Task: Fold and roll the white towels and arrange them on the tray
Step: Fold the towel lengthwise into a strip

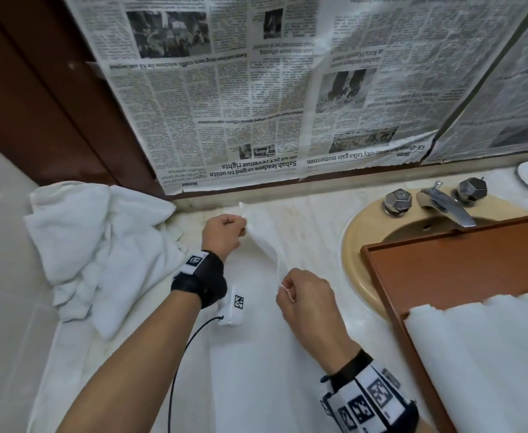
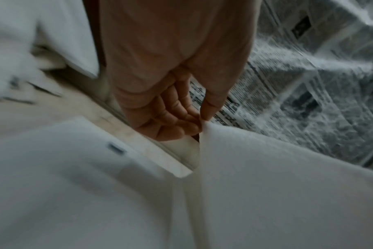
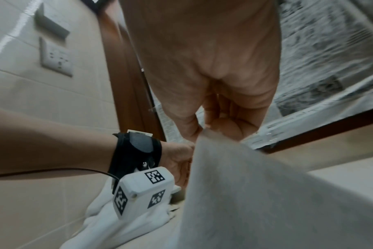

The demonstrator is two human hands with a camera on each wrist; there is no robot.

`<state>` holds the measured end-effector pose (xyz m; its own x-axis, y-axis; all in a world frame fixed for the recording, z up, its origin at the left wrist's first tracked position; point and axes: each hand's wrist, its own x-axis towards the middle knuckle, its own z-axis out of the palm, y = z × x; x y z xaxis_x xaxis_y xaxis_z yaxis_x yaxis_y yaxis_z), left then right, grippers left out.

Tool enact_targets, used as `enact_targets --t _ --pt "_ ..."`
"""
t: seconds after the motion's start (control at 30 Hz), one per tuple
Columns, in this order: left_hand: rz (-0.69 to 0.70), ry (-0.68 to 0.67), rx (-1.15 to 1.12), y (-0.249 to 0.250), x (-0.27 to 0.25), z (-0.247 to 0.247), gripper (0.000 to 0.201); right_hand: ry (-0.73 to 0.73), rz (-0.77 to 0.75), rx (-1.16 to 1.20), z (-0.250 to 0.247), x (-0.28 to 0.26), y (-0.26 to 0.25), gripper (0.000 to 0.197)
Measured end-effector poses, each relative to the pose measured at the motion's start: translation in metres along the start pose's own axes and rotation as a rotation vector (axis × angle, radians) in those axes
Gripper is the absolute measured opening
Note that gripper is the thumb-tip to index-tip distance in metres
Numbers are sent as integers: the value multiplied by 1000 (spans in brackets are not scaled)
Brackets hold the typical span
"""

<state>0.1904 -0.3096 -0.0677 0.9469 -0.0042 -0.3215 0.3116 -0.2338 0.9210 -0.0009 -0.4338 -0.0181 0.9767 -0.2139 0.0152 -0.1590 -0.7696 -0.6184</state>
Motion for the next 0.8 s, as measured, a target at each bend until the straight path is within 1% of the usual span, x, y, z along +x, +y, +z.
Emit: enact_targets --t 0.17,0.3,0.37,0.53,0.6,0.7,0.77,0.8 --pt "-66 81 27 -32 4 -55 13 -141 -73 -102 39 2 -41 11" --pt "-124 59 82 -55 5 -75 16 -241 -60 -128 72 -1 -50 11" --pt "-152 54 117 -63 7 -81 14 -271 -47 -125 85 -5 -49 11" --pt "-184 105 173 -80 19 -87 10 -310 -44 -107 108 -7 -45 10" --pt "-184 142 192 -86 23 -88 12 -317 -33 -76 115 -7 -43 11" --pt "-173 193 218 -81 19 -84 18 -331 -16 -25 123 -7 -40 12" --pt "-151 199 305 -77 13 -82 24 -334 -12 -13 127 -7 -38 12" --pt "-137 206 342 -77 12 -82 24 -338 -10 -11 130 -6 -38 13"
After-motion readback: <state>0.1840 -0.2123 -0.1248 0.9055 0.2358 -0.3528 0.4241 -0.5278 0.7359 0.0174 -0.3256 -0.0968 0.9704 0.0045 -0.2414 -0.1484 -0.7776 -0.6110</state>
